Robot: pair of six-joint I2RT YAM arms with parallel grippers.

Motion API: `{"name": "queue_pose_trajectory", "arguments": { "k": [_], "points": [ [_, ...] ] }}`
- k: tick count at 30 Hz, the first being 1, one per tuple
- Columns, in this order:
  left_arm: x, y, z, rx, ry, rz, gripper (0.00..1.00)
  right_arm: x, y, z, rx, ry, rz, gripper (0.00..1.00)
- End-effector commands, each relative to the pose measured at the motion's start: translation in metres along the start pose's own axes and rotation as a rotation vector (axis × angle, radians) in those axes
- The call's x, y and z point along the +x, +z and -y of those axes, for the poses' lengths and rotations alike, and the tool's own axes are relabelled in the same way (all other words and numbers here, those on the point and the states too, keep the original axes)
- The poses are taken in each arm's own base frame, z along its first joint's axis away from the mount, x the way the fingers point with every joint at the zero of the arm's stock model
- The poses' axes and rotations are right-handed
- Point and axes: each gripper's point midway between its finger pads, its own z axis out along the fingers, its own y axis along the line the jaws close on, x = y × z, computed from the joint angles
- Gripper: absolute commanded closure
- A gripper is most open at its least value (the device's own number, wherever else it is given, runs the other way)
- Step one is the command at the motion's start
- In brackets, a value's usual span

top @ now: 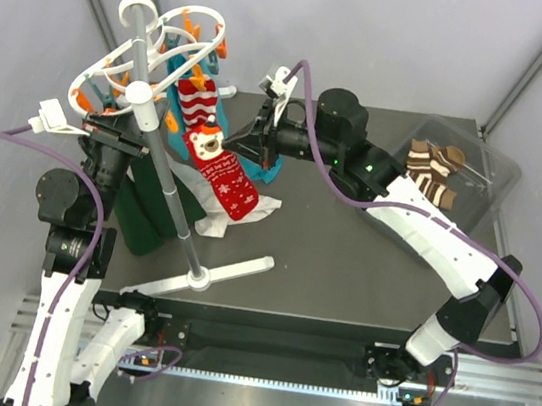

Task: Clip the socks to the hanger
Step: Clamp the sock onto the hanger.

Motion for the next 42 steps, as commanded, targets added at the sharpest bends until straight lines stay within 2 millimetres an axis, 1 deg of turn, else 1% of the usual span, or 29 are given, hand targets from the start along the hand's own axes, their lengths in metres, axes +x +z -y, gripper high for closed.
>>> {"name": "queue_pose_trajectory", "arguments": {
  "k": [1,8,15,18,22,30,38,39,40,42],
  "points": [
    [0.015,-0.002,-0.018,-0.060,0.001,-0.063,1.00,-0.035,0.000,-0.021,-0.042,-0.045,0.074,1.00],
    [0.015,-0.001,-0.019,-0.062,0.002,-0.066,1.00,-0.035,0.004,-0.031,-0.080,-0.043,0.076,1.00],
    [0.014,-0.002,-0.018,-0.060,-0.003,-0.061,1.00,-0.034,0.012,-0.042,-0.112,-0.042,0.066,1.00],
    [0.014,-0.001,-0.018,-0.064,0.002,-0.060,1.00,-0.038,0.013,-0.046,-0.121,-0.047,0.074,1.00],
    [0.014,-0.002,-0.017,-0.060,0.005,-0.061,1.00,-0.038,0.017,-0.048,-0.127,-0.042,0.072,1.00],
    [0.013,-0.002,-0.016,-0.058,0.006,-0.061,1.00,-0.045,0.020,-0.049,-0.135,-0.047,0.083,1.00],
    [0.014,-0.003,-0.015,-0.055,0.009,-0.064,1.00,-0.042,0.025,-0.046,-0.127,-0.039,0.078,1.00],
    [0.014,-0.003,-0.015,-0.053,0.007,-0.065,1.00,-0.045,0.026,-0.046,-0.127,-0.041,0.084,1.00],
    [0.015,-0.003,-0.016,-0.055,0.008,-0.066,1.00,-0.042,0.029,-0.044,-0.127,-0.038,0.078,1.00],
    [0.014,-0.004,-0.016,-0.055,0.008,-0.064,1.00,-0.045,0.031,-0.043,-0.126,-0.037,0.085,1.00]
  ]
}}
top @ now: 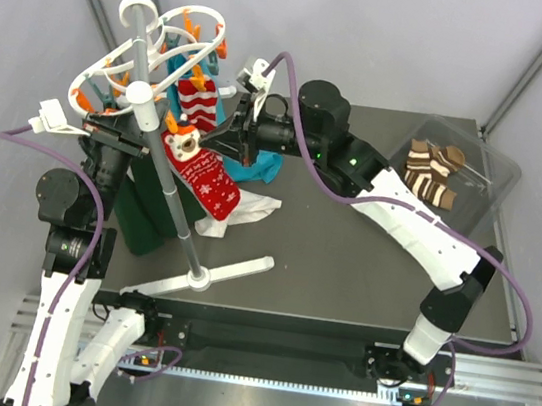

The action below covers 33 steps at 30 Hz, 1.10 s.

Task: Clip the socks to the hanger
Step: Clamp the sock onto the hanger.

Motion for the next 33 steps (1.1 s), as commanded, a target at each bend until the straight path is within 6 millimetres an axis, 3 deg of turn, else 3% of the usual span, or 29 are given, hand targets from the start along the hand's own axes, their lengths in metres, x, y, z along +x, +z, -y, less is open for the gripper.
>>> {"name": "queue_pose_trajectory", "arguments": {
  "k": [1,15,22,26,33],
  "points": [
    [0.014,-0.004,-0.015,-0.051,0.008,-0.063,1.00,-0.027,0.005,-0.013,-0.032,-0.032,0.067,1.00],
    [0.016,-0.008,-0.022,-0.079,0.027,-0.070,1.00,-0.046,0.005,-0.011,-0.013,-0.048,0.116,1.00],
    [0.017,-0.010,-0.022,-0.083,0.030,-0.074,0.60,-0.042,0.010,-0.009,-0.017,-0.038,0.110,1.00],
    [0.015,-0.012,-0.020,-0.080,0.053,-0.069,0.45,-0.044,0.012,-0.008,-0.015,-0.038,0.117,1.00],
    [0.008,-0.022,-0.017,-0.094,0.113,-0.045,0.32,-0.036,0.022,0.001,0.000,-0.026,0.105,1.00]
  ]
}}
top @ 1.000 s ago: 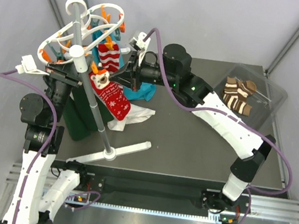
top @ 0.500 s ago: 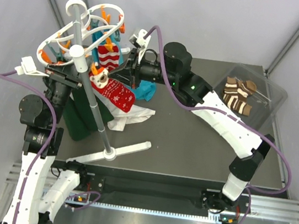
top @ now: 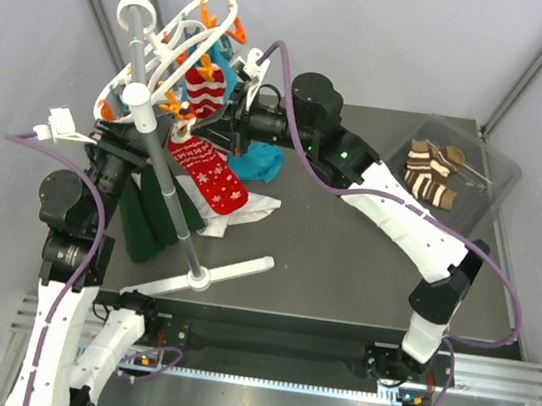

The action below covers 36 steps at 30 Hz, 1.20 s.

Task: Clip the socks to the hanger
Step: Clamp the sock onto the hanger.

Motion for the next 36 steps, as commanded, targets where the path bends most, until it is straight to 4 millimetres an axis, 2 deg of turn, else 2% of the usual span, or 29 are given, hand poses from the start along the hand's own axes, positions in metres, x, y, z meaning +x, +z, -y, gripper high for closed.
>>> {"name": "queue_pose_trajectory", "arguments": {
  "k": [1,6,8,9,11,13,16,20,24,25,26,27,29,32,35,36],
  "points": [
    [-0.009,-0.011,0.008,0.010,0.063,0.029,0.32,-0.021,0.007,-0.007,-0.011,-0.029,0.060,1.00],
    [-0.018,-0.029,0.006,-0.027,0.149,0.071,0.32,-0.015,0.011,0.007,0.054,-0.044,0.052,1.00],
    [-0.018,-0.036,-0.007,-0.085,0.182,0.080,0.36,-0.010,0.013,0.019,0.099,-0.059,0.044,1.00],
    [-0.021,-0.045,-0.005,-0.087,0.192,0.094,0.38,-0.008,0.013,0.022,0.111,-0.069,0.039,1.00],
    [-0.028,-0.056,-0.021,-0.172,0.211,0.138,0.39,-0.002,0.015,0.029,0.140,-0.086,0.023,1.00],
    [-0.033,-0.071,-0.019,-0.175,0.225,0.165,0.41,0.005,0.016,0.039,0.178,-0.098,0.009,1.00],
    [-0.033,-0.089,-0.024,-0.201,0.253,0.177,0.42,0.005,0.015,0.049,0.227,-0.110,0.011,1.00],
    [-0.027,-0.105,-0.047,-0.298,0.288,0.153,0.43,0.002,0.010,0.065,0.308,-0.123,0.004,1.00],
    [-0.021,-0.103,-0.063,-0.374,0.328,0.097,0.43,-0.002,-0.001,0.090,0.386,-0.080,0.014,1.00],
    [-0.018,-0.101,-0.065,-0.380,0.337,0.076,0.43,-0.006,-0.006,0.101,0.407,-0.067,0.023,1.00],
    [-0.018,-0.096,-0.065,-0.389,0.341,0.059,0.43,-0.001,-0.006,0.108,0.405,-0.049,0.011,1.00],
    [-0.015,-0.094,-0.066,-0.392,0.349,0.037,0.43,-0.007,-0.012,0.118,0.414,-0.032,0.027,1.00],
    [-0.014,-0.089,-0.067,-0.403,0.352,0.013,0.43,-0.006,-0.012,0.126,0.396,-0.017,0.032,1.00],
    [-0.020,-0.091,-0.060,-0.399,0.364,0.029,0.43,-0.009,-0.016,0.141,0.409,-0.018,0.047,1.00],
    [-0.037,-0.103,-0.049,-0.393,0.380,0.105,0.45,-0.016,-0.019,0.148,0.419,-0.027,0.059,1.00],
    [-0.044,-0.108,-0.040,-0.367,0.390,0.144,0.45,-0.019,-0.019,0.148,0.417,-0.037,0.067,1.00]
  ]
}}
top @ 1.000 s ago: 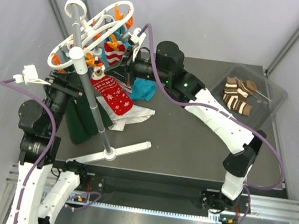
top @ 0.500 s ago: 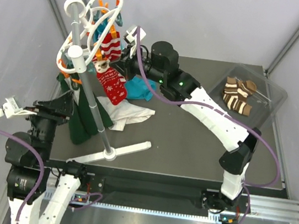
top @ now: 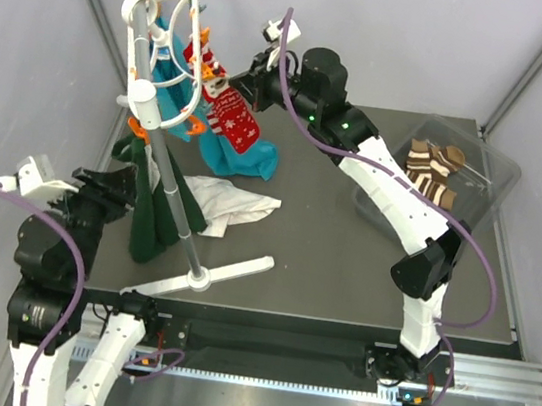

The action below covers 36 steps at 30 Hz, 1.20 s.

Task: Clip the socks to the hanger
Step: Clamp the sock onto the hanger, then open the clamp at the hanger.

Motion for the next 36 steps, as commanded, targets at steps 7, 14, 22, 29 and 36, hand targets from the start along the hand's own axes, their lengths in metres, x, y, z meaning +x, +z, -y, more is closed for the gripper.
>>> {"name": "queue_pose_trajectory", "arguments": {
  "k": [7,14,22,29,36],
  "points": [
    [-0.045,-0.019,0.035,0.155,0.053,0.157,0.38,-0.029,-0.003,0.000,-0.004,-0.022,0.076,1.00],
    [-0.027,0.031,0.049,0.151,0.055,0.029,0.39,-0.029,-0.010,-0.008,-0.027,0.002,0.069,0.86],
    [-0.022,0.066,0.061,0.190,0.028,0.025,0.40,-0.034,-0.050,-0.020,-0.048,-0.069,0.010,0.43],
    [-0.019,0.063,0.063,0.204,0.014,0.014,0.40,-0.037,-0.094,-0.073,-0.294,-0.152,0.102,0.31],
    [-0.024,0.053,0.061,0.200,0.010,0.034,0.40,-0.041,-0.081,-0.124,-0.509,-0.184,0.222,0.32]
  ]
}}
